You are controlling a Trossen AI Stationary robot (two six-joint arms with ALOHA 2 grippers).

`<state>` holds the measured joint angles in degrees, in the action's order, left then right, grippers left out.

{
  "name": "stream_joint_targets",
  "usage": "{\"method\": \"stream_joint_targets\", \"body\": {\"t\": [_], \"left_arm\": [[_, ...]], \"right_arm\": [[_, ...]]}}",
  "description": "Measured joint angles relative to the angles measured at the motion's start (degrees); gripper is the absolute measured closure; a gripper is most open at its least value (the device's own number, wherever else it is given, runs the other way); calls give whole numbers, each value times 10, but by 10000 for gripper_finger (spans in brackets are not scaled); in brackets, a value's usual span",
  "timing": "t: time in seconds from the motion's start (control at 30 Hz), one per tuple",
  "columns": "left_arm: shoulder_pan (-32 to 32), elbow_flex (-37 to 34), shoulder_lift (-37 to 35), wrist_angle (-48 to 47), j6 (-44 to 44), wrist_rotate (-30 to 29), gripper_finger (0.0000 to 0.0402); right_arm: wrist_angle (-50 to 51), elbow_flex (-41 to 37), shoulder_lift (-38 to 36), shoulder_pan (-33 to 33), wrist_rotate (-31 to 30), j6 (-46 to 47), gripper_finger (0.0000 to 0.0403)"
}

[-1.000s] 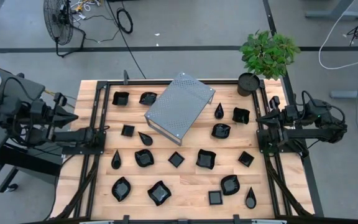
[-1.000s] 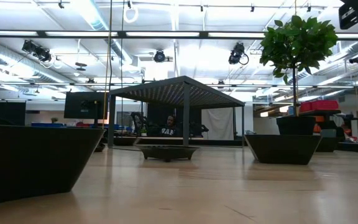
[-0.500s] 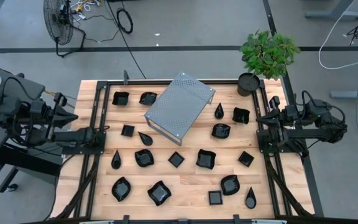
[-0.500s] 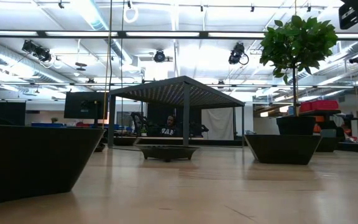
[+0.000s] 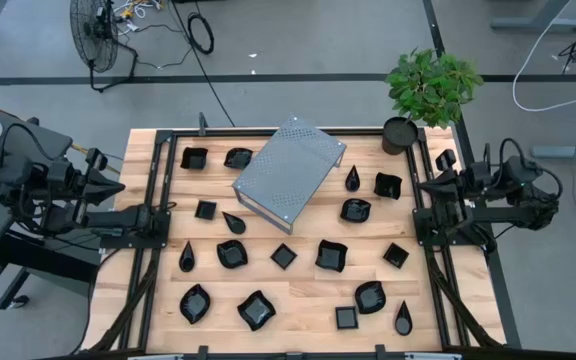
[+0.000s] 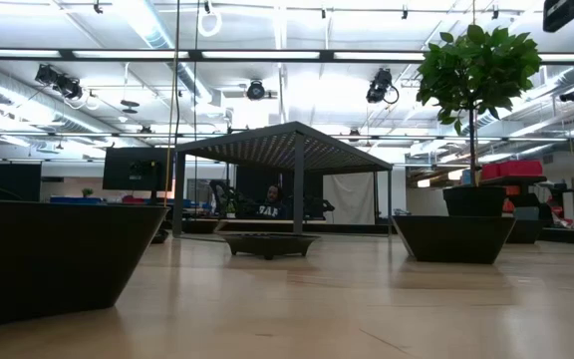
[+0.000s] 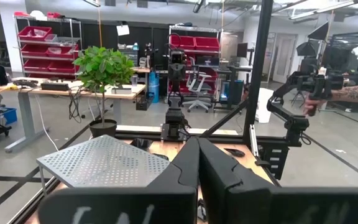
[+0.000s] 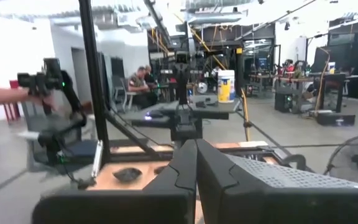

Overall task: Pick & Place Mini shaped plates
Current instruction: Put the black leaf shaped plate on the shelf

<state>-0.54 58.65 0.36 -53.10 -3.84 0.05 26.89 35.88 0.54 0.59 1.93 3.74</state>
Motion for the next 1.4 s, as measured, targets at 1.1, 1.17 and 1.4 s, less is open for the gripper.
{"method": "stream_joint_targets", "body": {"t": [1.1, 1.17, 1.4], "left_arm": [[0, 0, 0, -2, 3, -30, 396], [0, 0, 0, -2, 11, -30, 396], [0, 0, 0, -2, 20, -30, 396]], "right_arm": [[-8, 0, 129, 0, -32, -39, 394], [-7, 0, 135, 0, -47, -38, 394], [-8, 0, 147, 0, -62, -39, 394]]}}
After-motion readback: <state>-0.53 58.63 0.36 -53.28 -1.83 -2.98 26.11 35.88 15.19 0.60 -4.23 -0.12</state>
